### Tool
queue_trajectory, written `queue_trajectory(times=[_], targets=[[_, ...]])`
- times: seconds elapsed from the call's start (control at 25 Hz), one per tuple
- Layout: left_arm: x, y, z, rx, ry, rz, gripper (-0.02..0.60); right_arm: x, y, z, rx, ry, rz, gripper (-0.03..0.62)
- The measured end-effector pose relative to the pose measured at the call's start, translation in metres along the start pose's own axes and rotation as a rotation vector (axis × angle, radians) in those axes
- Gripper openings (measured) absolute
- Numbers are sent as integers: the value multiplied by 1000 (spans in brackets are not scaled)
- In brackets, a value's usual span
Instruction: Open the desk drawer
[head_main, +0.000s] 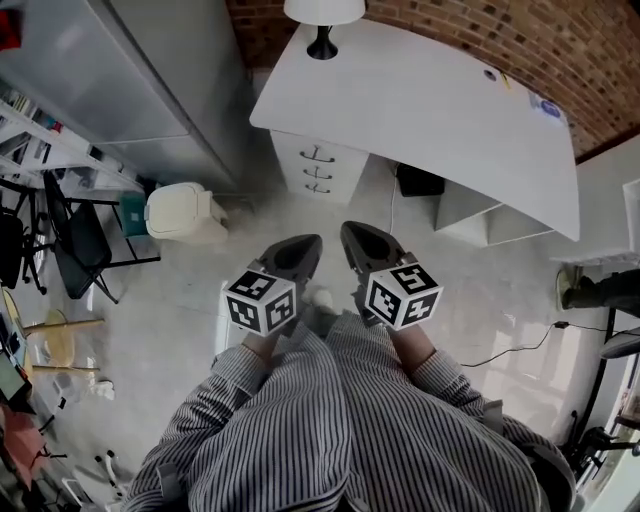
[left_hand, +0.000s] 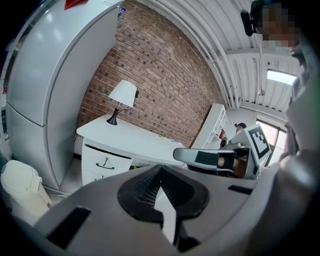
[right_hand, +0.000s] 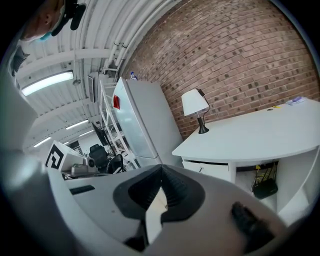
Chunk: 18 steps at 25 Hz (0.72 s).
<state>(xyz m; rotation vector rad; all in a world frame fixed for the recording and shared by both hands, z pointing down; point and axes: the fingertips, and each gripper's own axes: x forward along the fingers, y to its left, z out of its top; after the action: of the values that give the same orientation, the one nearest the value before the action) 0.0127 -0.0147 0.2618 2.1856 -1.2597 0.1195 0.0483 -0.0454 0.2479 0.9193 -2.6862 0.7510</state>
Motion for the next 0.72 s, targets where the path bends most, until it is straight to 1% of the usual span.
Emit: queue_trajectory(times=[0.12,0.24,0.44,0.56,0.72], targets=[[3,13,-5,-32,28,9,11,12,0,-8,33,22,5,15],[6,27,-5,-79,48,-2,11,24,-1,-10,59,35,6,15],[18,48,10,-70,77,-25,11,45,-14,-1,105,19,-34,15],[26,62,15,-79,100,-40,11,56,-22,2,141,7,-55,15],[41,81,17,-120,118,-72,11,71,-35,3,196,-16,-91,15]])
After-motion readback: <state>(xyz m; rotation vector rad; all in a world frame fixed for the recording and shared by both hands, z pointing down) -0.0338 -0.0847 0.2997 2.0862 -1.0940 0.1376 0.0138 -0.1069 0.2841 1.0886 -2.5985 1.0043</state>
